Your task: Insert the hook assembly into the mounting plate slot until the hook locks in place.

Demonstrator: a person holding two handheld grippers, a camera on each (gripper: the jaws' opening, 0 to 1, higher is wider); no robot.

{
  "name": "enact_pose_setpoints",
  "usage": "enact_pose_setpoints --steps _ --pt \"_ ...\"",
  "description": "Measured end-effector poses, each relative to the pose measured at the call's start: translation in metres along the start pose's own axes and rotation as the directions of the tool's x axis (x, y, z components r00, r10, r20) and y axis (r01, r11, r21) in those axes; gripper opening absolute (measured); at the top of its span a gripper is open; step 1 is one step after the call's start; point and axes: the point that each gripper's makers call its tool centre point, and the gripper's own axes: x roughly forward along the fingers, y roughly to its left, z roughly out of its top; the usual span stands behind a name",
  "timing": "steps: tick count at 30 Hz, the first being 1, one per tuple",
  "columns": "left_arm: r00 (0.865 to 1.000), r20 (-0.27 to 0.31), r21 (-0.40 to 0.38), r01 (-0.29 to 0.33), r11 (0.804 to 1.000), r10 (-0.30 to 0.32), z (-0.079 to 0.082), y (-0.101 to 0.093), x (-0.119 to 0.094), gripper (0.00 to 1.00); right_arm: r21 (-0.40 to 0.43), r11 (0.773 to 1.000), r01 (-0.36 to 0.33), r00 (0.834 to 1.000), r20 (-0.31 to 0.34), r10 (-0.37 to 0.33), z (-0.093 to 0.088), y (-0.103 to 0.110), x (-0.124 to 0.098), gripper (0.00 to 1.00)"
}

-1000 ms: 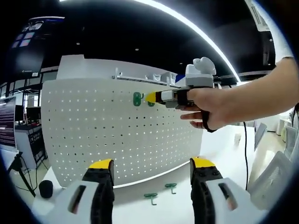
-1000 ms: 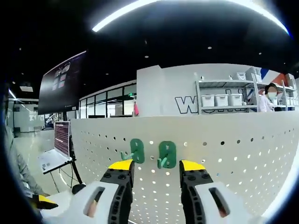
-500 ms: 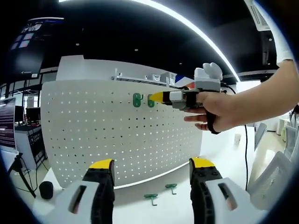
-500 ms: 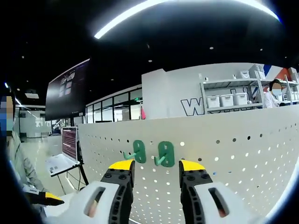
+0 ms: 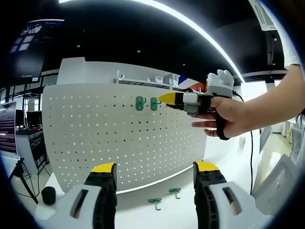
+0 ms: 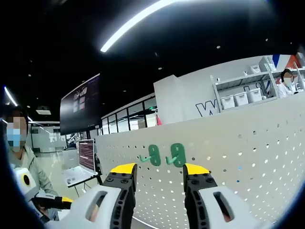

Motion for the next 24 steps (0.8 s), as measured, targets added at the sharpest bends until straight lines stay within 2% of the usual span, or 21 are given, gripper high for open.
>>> enact_pose_setpoints --steps 2,11,18,24 --pt "1.0 -0.003 0.0 -0.001 1.0 0.001 0.0 0.001 0.0 0.67 -0.032 0.999 -0.008 1.0 -0.014 0.008 -0.002 0.001 -0.004 0.39" --pt "1.0 0.003 0.001 -0.001 1.0 0.001 0.003 -0.001 -0.002 0.68 -0.071 0.993 -0.089 0.996 -0.034 0.087 -0.008 0.013 -0.033 0.42" --pt "1.0 0.001 0.012 0.009 1.0 -0.009 0.004 -0.004 -0.003 0.68 -0.066 0.995 -0.076 0.996 -0.047 0.073 -0.016 0.007 -0.059 0.44" --pt "1.0 0.009 0.011 0.008 1.0 -0.008 0.007 -0.003 -0.006 0.69 -0.083 0.993 -0.084 0.995 -0.059 0.08 -0.022 0.009 -0.075 0.45"
